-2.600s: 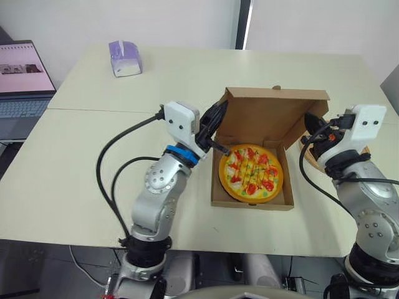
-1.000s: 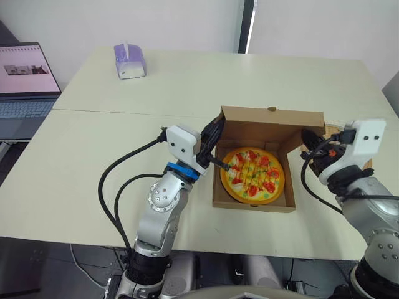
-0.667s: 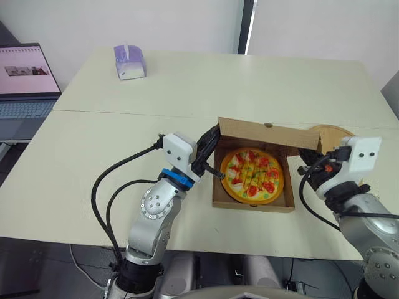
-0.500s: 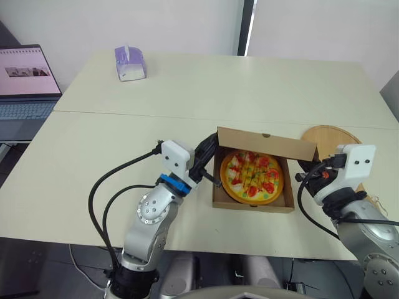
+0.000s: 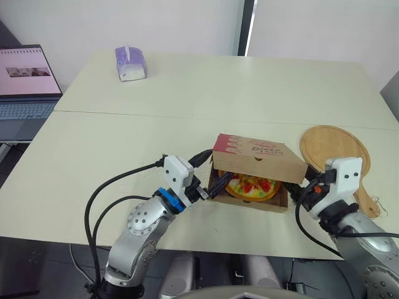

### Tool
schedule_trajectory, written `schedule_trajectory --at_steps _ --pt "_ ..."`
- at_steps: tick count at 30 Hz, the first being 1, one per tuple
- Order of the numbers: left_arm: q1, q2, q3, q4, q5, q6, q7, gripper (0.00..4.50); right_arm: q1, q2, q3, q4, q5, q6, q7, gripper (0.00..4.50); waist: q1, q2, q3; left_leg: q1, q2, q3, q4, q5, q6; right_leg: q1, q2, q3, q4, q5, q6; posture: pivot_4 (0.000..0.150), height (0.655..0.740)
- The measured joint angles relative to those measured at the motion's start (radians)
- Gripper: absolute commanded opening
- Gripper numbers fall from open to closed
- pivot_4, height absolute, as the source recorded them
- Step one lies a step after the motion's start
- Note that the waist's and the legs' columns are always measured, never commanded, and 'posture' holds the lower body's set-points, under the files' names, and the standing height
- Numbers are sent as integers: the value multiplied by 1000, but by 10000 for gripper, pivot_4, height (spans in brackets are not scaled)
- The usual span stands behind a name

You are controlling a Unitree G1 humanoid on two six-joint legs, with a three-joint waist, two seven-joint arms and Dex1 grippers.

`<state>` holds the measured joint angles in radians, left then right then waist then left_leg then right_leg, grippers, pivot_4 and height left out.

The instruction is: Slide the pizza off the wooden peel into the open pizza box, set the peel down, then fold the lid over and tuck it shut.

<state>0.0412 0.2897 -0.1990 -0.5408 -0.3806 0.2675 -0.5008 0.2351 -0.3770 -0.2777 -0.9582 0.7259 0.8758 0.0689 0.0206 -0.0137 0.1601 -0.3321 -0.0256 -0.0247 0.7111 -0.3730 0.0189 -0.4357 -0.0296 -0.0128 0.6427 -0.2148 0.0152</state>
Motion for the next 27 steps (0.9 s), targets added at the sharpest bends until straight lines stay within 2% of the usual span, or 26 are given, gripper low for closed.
schedule_trajectory --at_steps 1,5,9,12,17,21,25,27 --pt "6 19 18 -7 -13 9 -9 45000 18 -19 -12 0 0 -9 16 44876 0 0 0 0 0 0 0 0 0 0 0 0 0 -1 0 1500 7251" --pt "29 85 84 -17 -51 26 -46 45000 70 -75 -30 1 -11 -34 68 44876 -1 0 0 0 1 0 -1 0 0 -1 0 0 0 -2 -1 1500 7251" --pt "35 191 145 -19 -132 59 -149 45000 126 -153 -61 9 -37 -73 155 44876 -1 0 0 0 1 0 -1 0 0 -1 0 -1 0 -2 -1 1500 7251" --pt "-26 371 219 14 -259 190 -282 45000 197 -248 -127 64 -38 -104 284 44876 0 0 2 0 1 0 -1 0 0 -1 1 -1 0 -3 -1 1500 7251" --pt "-203 526 314 179 -416 380 -425 45000 238 -339 -182 154 -67 -166 440 44876 -5 -1 4 0 1 1 -1 0 0 -1 6 -1 0 -3 -1 1500 7251" --pt "-457 555 321 370 -465 465 -516 32790 230 -372 -218 238 -115 -221 511 45000 0 -5 7 0 1 1 -1 0 0 -1 7 0 0 -3 -1 1500 7251" --pt "-732 481 249 482 -427 462 -579 20852 201 -401 -254 288 -135 -256 563 45000 2 -6 8 0 0 1 -1 1 -2 -1 6 1 0 0 -5 1500 7251" --pt "-791 447 186 505 -385 439 -624 14174 186 -411 -269 299 -135 -261 586 45000 2 -6 8 0 0 1 -1 2 -4 -1 2 1 0 0 -6 1500 7251"
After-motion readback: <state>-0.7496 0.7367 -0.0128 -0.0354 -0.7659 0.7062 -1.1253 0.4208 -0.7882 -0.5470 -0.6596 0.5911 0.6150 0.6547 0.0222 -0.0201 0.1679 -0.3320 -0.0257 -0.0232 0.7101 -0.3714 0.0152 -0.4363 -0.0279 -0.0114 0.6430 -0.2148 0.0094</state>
